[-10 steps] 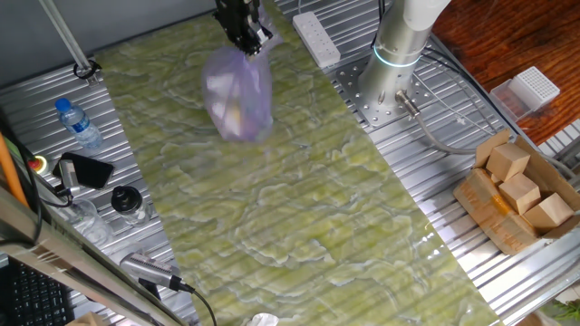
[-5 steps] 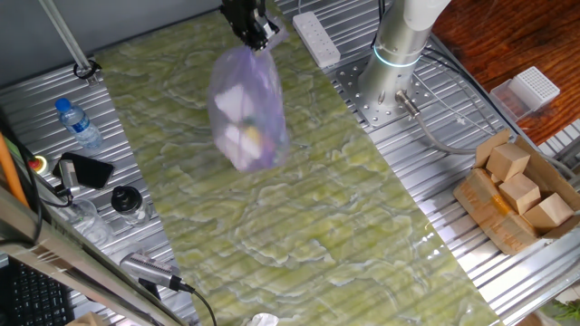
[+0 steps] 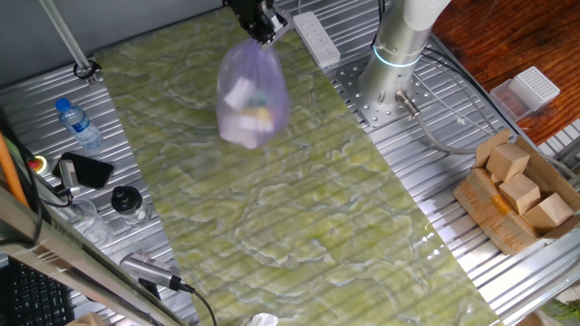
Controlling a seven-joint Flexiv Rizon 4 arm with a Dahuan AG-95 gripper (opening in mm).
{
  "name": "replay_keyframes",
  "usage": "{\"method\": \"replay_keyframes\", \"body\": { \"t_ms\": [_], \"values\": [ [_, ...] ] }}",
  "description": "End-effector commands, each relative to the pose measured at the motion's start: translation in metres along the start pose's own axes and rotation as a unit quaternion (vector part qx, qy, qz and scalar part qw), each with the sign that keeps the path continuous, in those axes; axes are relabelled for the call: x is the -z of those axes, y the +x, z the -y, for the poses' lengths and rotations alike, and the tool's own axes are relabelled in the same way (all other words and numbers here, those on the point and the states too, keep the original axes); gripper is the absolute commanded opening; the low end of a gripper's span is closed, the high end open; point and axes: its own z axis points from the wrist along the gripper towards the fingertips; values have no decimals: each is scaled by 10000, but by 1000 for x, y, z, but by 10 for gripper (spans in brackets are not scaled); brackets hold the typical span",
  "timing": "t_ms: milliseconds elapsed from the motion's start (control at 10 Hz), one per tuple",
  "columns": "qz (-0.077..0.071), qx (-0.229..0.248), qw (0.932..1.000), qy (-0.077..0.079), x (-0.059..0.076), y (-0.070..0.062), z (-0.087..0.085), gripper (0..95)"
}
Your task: Pick up a bag of things
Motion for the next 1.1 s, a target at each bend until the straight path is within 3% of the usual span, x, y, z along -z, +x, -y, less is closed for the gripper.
{"method": "replay_keyframes", "body": {
  "t_ms": [100,400,800,1100],
  "values": [
    [26,12,10000,12,1,1,0,0],
    [285,161,9994,88,3,-2,0,0],
    [416,380,9983,120,12,-13,0,0],
    [429,444,9980,99,18,-21,-1,0]
  ]
}}
